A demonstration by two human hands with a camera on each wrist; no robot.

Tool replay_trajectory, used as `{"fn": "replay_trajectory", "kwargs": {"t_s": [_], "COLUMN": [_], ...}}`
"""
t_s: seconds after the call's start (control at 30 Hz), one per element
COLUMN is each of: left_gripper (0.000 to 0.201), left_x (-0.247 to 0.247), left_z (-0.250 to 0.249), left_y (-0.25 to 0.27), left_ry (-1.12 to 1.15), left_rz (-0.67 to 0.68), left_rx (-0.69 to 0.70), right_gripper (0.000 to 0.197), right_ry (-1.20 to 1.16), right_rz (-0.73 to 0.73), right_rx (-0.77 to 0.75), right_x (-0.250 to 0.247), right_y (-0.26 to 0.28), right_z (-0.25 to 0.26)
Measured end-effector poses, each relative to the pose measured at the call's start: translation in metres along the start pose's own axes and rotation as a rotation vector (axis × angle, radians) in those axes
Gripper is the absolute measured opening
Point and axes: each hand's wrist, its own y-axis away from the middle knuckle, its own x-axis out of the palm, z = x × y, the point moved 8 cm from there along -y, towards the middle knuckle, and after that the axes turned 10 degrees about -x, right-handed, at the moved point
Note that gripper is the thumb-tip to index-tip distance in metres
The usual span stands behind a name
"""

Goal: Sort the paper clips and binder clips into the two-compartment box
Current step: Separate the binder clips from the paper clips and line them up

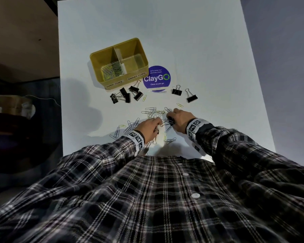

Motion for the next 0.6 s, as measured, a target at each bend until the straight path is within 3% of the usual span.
{"fn": "replay_trajectory", "kwargs": {"t_s": [0.17,0.33,0.4,0.53,0.6], "left_gripper": [0.028,0.014,0.022,0.062,0.062], "left_x": [-0.006,-0.025,-0.021,-0.019,-0.021], "left_z": [0.011,0.041,0.056,0.074,0.064], "left_y": [-0.006,-0.004,0.000,0.006,0.007], "left_ry": [0.128,0.304,0.299,0.283,0.167], "left_rz": [-0.002,-0.120,-0.066,-0.036,-0.034], "left_rx": [-0.074,-0.190,-0.232,-0.309,-0.257], "right_gripper": [0.045,0.053,0.056,0.054,0.051], "right_ry": [-0.069,-0.109,-0.122,-0.225,-0.312], "right_rz": [-0.103,-0.170,-0.171,-0.140,-0.091], "right_rx": [0.036,0.018,0.000,0.016,0.091], "right_x": [-0.003,-0.006,-0.005,-0.010,-0.013], "right_y": [0.009,0.014,0.015,0.015,0.016], "right_z": [-0.008,-0.008,-0.005,0.000,-0.004]}}
